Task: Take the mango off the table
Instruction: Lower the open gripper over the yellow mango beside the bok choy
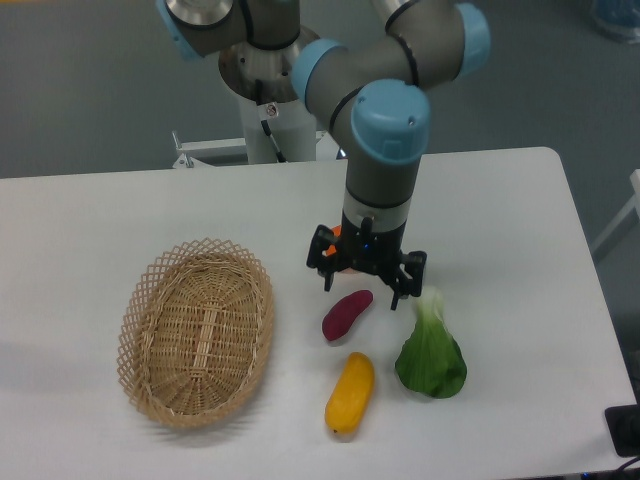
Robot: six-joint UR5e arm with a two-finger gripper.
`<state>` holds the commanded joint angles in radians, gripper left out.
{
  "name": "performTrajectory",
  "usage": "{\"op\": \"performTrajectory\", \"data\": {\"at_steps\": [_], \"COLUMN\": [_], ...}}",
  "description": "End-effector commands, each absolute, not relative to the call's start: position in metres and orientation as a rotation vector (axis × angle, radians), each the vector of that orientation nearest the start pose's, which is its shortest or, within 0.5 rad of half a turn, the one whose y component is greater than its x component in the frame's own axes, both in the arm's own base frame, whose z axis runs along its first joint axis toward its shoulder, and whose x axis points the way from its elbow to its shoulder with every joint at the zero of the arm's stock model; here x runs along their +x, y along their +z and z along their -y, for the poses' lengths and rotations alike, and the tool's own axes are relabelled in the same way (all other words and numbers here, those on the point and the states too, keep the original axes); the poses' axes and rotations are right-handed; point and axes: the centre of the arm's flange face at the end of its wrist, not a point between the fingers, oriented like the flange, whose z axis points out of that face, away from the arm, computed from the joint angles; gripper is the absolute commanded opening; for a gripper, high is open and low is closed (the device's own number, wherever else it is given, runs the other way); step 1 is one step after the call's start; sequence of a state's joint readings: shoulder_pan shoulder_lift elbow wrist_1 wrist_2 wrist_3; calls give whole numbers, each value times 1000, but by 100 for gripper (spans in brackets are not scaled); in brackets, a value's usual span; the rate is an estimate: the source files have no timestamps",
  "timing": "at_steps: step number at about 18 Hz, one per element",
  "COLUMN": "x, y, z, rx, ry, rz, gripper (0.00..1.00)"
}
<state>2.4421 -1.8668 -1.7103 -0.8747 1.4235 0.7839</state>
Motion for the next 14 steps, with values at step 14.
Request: {"op": "performTrajectory", "data": {"at_steps": [14], "x": [-390], "y": [269], "z": [-553], "rx": [-2841], "ry": [120], "rz": [164], "gripper": [100]}}
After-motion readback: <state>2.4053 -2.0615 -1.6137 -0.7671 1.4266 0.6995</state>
